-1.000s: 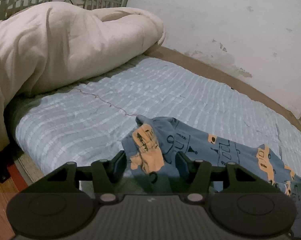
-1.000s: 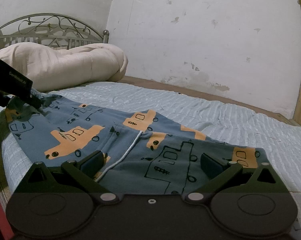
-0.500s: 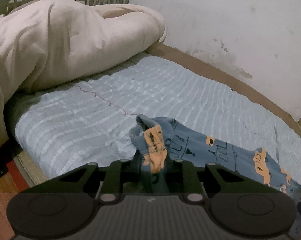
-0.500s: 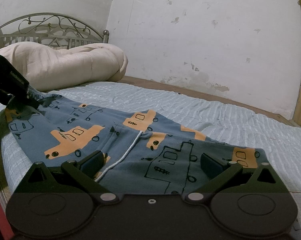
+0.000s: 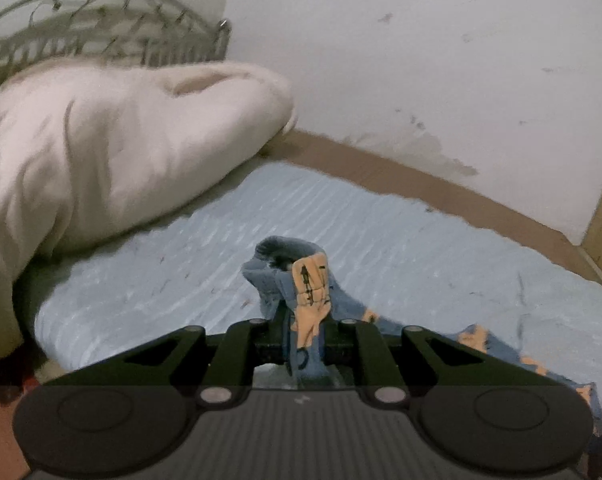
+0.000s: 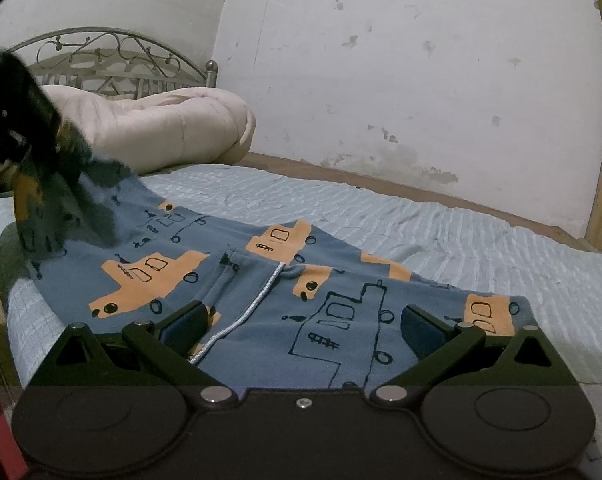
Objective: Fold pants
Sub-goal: 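Grasp the pant cuffs with the left tool and lift them, then fold the lifted cuffs over onto the waistband with the left tool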
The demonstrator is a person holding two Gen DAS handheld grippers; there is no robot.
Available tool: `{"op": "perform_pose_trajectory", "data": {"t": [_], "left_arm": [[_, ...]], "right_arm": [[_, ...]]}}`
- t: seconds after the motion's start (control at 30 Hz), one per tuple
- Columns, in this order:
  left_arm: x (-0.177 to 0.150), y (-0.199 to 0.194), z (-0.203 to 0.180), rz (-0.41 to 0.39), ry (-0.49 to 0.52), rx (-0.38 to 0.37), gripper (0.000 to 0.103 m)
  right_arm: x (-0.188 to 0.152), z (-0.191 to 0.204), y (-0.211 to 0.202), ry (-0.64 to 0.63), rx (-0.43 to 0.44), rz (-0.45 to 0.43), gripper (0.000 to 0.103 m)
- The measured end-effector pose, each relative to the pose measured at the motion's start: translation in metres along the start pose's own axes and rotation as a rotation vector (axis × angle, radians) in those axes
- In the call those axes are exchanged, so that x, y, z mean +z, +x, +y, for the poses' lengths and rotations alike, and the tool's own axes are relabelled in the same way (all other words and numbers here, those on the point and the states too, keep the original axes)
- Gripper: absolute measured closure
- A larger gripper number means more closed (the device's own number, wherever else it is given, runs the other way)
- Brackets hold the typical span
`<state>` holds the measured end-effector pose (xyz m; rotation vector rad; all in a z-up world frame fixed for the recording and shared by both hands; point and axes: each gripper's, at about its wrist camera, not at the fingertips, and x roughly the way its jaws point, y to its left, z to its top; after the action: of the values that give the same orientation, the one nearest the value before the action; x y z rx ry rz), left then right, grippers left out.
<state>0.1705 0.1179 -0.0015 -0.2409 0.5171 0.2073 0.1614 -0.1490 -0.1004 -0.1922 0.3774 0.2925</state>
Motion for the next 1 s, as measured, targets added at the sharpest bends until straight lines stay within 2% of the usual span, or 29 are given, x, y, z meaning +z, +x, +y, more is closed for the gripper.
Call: {"op": "perform_pose_trajectory", "data": {"t": [0.3,0.43,0.53,0.7,0.8,1.0], "left_arm": [[0.012,-0.033,-0.064,-0.118,0.184,-0.112,0.090],[0.010,-0.045,-0.093,-0.156,0.277,-0.197,0.090],[0.006,-0.051,-0.113,-0.168,0.336,-0.273,0.090],[-0.006,-0.059,-0.152,-0.153,0.433,-0.396,0.090],[-0.020,-0.057,-0.181,-0.117,0.505,-0.451,0.090],[-0.061,-0.038,-0.238,-0.010,0.571,-0.480,0.090]], "right_arm": [[0.010,-0.012,0.001,0.054,0.050,0.044,0.001],[0.018,-0.027,-0.021,0.130,0.037,-0.038,0.001],[0.021,-0.037,-0.039,0.116,0.010,-0.076,0.001],[0.015,-0.066,-0.065,0.121,-0.063,-0.085,0.001],[0.007,-0.086,-0.082,0.129,-0.128,-0.080,0.001],[-0.014,-0.122,-0.109,0.161,-0.261,-0.044,0.001]]}}
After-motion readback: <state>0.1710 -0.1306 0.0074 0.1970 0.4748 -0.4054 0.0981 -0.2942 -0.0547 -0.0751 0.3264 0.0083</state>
